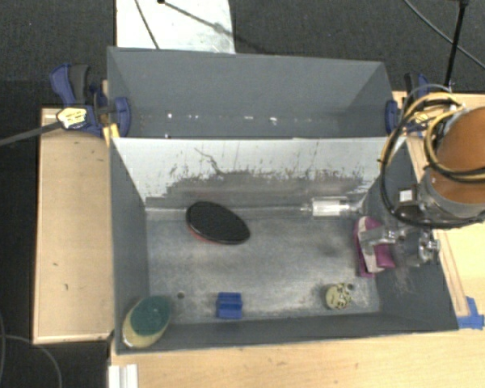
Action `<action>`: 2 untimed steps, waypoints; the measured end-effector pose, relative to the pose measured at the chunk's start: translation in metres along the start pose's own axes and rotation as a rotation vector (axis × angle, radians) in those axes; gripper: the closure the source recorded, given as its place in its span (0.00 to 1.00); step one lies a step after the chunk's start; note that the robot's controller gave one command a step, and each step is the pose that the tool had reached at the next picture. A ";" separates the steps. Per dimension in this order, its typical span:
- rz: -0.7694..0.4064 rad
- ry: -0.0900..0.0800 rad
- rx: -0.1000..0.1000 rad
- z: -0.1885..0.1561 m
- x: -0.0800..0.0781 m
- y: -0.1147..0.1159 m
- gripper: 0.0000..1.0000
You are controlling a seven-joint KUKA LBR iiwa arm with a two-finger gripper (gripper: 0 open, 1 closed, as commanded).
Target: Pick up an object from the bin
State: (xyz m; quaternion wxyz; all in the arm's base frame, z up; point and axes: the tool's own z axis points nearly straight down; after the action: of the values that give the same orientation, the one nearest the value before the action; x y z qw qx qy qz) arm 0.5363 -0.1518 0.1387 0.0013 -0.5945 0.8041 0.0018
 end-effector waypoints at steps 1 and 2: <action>0.153 -0.007 -0.001 0.066 -0.011 -0.003 0.00; 0.147 -0.008 0.000 0.066 -0.012 -0.003 1.00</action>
Offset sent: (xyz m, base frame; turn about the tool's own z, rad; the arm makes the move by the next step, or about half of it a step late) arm 0.0046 0.0031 -0.0674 0.1564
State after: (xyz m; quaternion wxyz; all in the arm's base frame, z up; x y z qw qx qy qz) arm 0.5431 -0.1409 0.0725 0.0046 -0.5337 0.8457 0.0042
